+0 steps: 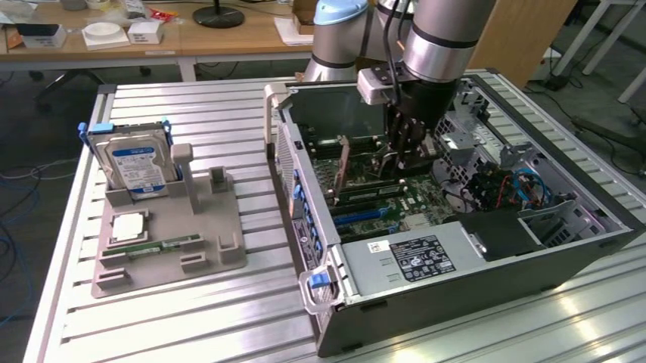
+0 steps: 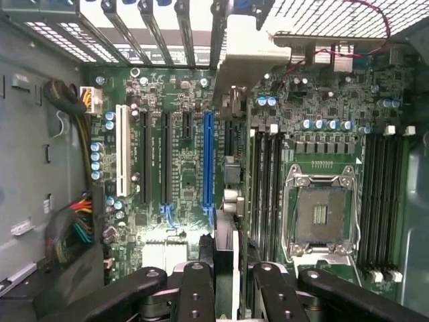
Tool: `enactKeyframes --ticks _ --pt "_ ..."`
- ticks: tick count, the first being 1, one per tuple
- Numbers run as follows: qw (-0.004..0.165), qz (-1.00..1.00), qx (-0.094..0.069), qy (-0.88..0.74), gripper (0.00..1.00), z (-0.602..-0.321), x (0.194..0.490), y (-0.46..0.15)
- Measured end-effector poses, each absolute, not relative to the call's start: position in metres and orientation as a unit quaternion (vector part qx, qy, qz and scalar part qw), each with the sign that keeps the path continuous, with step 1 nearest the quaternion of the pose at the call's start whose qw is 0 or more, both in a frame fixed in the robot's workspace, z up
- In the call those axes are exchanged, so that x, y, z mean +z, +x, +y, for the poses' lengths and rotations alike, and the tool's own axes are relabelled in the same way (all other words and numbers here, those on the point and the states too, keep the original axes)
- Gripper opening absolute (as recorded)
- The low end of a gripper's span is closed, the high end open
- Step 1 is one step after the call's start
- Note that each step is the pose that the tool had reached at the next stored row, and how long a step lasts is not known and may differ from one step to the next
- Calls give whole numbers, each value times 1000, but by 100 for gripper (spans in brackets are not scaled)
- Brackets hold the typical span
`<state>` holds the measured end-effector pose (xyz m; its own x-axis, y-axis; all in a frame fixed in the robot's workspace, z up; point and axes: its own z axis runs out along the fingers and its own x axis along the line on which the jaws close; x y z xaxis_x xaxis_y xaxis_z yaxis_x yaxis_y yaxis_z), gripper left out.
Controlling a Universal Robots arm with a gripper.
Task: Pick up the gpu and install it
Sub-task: 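Insert the gpu into the slot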
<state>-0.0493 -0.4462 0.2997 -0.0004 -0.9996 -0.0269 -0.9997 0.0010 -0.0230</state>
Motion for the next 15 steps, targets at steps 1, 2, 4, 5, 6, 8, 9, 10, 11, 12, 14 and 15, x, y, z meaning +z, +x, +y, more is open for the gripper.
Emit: enactKeyframes --ticks 1,2,4,5,6,8,9,10,11,12,14,15 --pt "17 707 1 -707 27 -446 299 -49" --pt "16 707 0 -707 27 -446 299 -50" --pt "16 707 0 -707 27 -446 297 -55" --pt "16 707 -1 -707 27 -446 296 -60" --pt "16 707 -1 -707 27 -446 295 -63" --pt "16 707 -1 -707 27 -447 294 -66" --pt "15 707 -1 -707 27 -447 293 -67" --pt "15 707 -1 -707 27 -449 292 -67" --pt "15 707 -1 -707 27 -450 292 -67" --pt "15 707 -1 -707 27 -452 291 -67" --pt "15 707 -1 -707 27 -455 290 -67" --pt "15 707 -2 -707 27 -457 289 -68"
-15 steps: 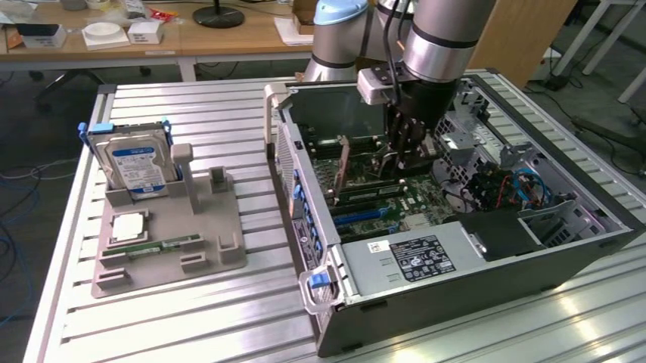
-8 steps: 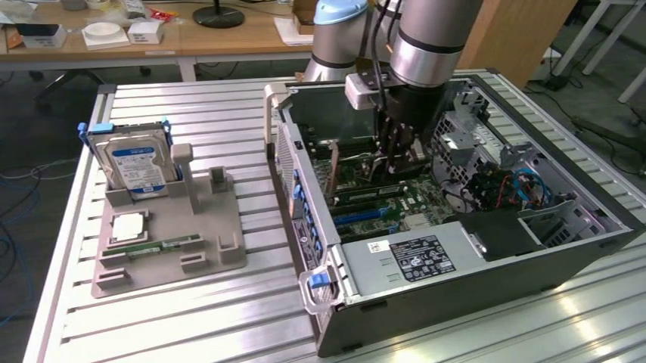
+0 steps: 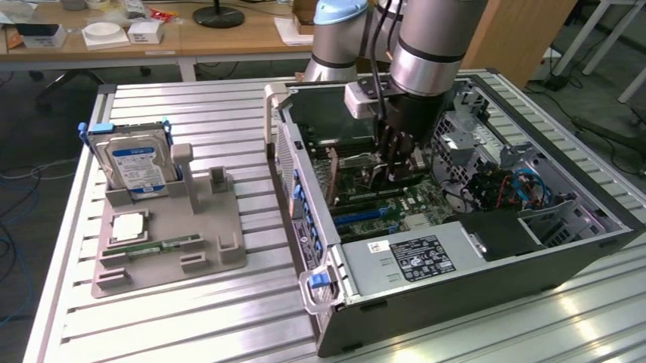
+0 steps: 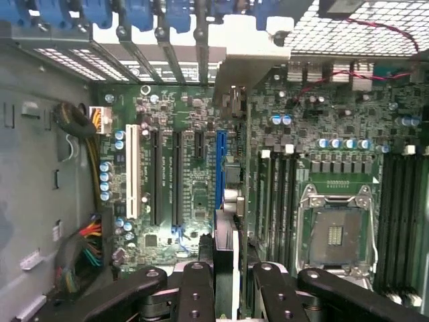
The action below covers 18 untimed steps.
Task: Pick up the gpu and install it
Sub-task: 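Insert the gpu into the slot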
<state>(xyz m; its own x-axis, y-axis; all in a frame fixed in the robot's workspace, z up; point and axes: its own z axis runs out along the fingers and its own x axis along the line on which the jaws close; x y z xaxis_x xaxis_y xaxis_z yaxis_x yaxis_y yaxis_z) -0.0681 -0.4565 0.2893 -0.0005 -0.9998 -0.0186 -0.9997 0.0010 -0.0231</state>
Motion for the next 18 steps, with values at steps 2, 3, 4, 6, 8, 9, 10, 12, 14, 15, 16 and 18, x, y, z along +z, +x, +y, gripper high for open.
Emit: enactKeyframes --ticks 2,3,4,6,8,9,10,12,14,15,16,18 --pt "15 707 -2 -707 27 -457 288 -71" --pt "15 707 -2 -707 27 -457 287 -74" --pt "15 707 -2 -707 27 -457 286 -76" --pt "15 707 -2 -707 27 -457 285 -78" --pt "14 707 -2 -707 27 -458 283 -78" --pt "14 707 -2 -707 27 -459 282 -78" --pt "14 707 -2 -707 27 -460 282 -78" --pt "14 707 -2 -707 27 -461 280 -79" --pt "14 707 -3 -707 27 -461 277 -79" --pt "14 707 -3 -707 27 -461 276 -79" --pt "13 707 -3 -707 27 -461 275 -79" --pt "13 707 -3 -707 27 -461 274 -82"
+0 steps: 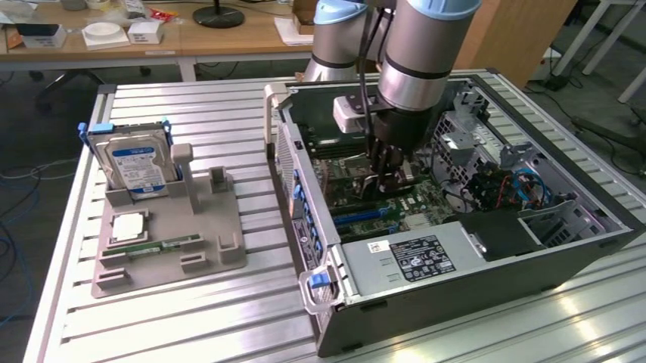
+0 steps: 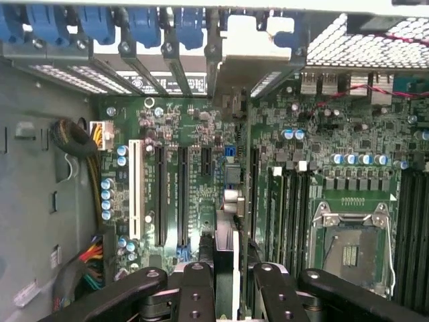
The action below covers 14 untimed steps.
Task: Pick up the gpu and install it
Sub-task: 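Insert the gpu into the slot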
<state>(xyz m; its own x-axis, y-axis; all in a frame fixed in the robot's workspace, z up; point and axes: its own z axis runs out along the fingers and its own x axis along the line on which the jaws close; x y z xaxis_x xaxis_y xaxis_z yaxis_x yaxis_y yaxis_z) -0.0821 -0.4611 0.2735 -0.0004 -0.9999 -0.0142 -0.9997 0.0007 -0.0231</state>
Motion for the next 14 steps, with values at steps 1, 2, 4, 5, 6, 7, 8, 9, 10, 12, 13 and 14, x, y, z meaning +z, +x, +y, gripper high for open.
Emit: enactKeyframes --ticks 1,2,4,5,6,7,8,9,10,12,13,14 --pt "13 707 -3 -707 27 -461 273 -83" --pt "13 707 -3 -707 27 -461 273 -84" --pt "13 707 -3 -707 27 -461 273 -84" --pt "13 707 -3 -707 27 -461 272 -84" --pt "13 707 -3 -707 27 -461 271 -84" --pt "13 707 -3 -707 27 -461 270 -84" --pt "13 707 -3 -707 27 -461 268 -84" --pt "13 707 -3 -707 27 -461 267 -84" --pt "13 707 -3 -707 27 -461 265 -85" --pt "13 707 -3 -707 27 -461 264 -87" --pt "13 707 -3 -707 27 -461 263 -87" --pt "13 707 -3 -707 27 -461 262 -88"
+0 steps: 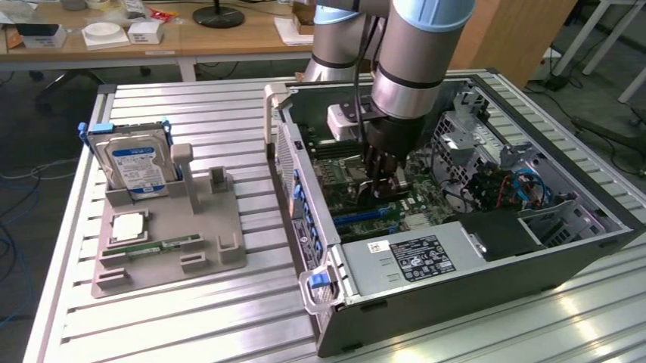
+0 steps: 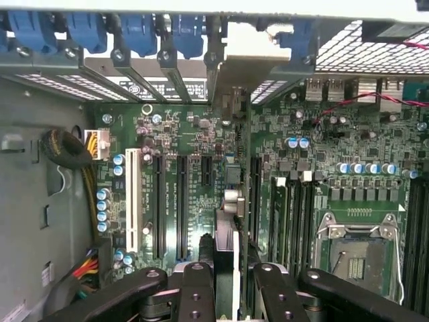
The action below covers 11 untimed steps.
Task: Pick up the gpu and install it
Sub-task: 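Insert the gpu into the slot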
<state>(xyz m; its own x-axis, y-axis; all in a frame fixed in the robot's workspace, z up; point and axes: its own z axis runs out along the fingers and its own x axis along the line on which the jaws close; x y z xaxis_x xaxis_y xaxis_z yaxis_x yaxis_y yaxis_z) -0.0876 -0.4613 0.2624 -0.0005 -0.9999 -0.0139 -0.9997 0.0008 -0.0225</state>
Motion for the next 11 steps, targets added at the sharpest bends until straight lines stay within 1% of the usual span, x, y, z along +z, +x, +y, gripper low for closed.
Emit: enactKeyframes --ticks 5,11 --pt "13 707 -3 -707 27 -461 255 -89" --pt "13 707 -3 -707 27 -460 253 -91"
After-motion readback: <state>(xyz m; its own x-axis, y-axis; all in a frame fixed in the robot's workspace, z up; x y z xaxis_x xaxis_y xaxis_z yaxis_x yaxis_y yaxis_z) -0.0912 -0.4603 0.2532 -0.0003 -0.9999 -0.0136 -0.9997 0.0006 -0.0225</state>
